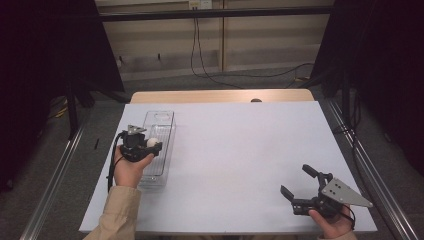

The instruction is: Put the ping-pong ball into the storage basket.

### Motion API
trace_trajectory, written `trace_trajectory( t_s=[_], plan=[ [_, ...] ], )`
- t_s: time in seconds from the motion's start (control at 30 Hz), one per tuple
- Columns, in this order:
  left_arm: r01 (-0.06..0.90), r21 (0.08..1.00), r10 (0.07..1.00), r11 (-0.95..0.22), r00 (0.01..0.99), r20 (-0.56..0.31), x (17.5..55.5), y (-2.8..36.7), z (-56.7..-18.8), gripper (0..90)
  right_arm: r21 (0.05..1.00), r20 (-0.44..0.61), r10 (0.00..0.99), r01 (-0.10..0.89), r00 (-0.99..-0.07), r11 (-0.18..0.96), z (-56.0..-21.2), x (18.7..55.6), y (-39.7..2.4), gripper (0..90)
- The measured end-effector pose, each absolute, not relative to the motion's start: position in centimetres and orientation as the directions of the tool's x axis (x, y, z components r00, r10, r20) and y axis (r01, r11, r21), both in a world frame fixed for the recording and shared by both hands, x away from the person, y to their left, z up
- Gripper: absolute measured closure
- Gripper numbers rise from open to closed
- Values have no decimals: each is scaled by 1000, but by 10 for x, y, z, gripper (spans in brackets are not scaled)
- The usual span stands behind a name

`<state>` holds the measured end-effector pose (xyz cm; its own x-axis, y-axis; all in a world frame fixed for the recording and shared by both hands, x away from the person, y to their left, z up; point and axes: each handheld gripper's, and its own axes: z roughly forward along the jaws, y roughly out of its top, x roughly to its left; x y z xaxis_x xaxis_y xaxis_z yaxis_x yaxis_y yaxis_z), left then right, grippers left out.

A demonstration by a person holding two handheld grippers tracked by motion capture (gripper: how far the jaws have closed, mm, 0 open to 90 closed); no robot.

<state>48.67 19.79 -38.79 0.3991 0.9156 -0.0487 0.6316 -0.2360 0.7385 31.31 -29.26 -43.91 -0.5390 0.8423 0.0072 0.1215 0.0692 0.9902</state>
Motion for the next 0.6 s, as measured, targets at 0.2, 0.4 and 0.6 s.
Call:
trace_trajectory(
  t_s=[0.2, 0.4, 0.6],
  plan=[
    [633, 740, 918, -230, 394, -52, 487, 198, -390, 510, 990, 9, 842, 121, -540, 68, -439, 313, -293, 19],
    [641, 732, 918, -232, 392, -52, 487, 200, -393, 509, 990, 8, 843, 120, -538, 67, -439, 313, -292, 19],
    [640, 732, 918, -233, 393, -53, 488, 200, -394, 509, 990, 8, 842, 120, -540, 67, -439, 313, -293, 19]
  ],
)
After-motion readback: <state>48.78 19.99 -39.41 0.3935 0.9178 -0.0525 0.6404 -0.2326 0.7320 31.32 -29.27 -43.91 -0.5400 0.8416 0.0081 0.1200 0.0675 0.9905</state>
